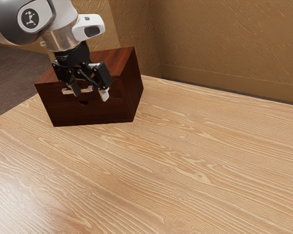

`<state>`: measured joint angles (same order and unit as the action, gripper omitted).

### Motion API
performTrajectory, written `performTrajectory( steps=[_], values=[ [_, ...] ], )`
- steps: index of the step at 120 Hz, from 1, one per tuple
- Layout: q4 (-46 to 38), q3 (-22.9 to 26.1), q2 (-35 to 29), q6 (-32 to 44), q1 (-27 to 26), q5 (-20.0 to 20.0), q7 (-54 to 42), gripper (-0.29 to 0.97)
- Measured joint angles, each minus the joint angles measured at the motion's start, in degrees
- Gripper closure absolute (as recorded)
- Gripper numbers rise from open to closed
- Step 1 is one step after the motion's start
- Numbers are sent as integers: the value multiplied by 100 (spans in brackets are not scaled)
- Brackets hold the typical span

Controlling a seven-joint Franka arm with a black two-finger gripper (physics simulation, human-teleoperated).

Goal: Pull the drawer handle with one arm to open the drawer

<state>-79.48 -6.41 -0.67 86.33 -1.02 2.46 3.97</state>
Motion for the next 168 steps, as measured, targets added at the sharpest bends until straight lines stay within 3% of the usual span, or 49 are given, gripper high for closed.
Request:
performTrajectory(
  steps=[30, 44, 61, 78, 118, 141, 168],
  values=[
    [7, -11, -10, -8, 137, -19, 37, 0],
    [821, 14, -161, -221, 136, -48, 47, 0],
    [1010, -52, -206, -385, -185, -126, 232, 0],
    [1027, -279, -221, -707, -414, -174, 1287, 0],
    [956, -661, -154, -1075, 159, -195, 4496, 0],
    [-974, -751, -983, -321, -19, -189, 5698, 0],
    [-1949, -1074, -1256, 776, 2, -143, 6686, 0]
  ],
)
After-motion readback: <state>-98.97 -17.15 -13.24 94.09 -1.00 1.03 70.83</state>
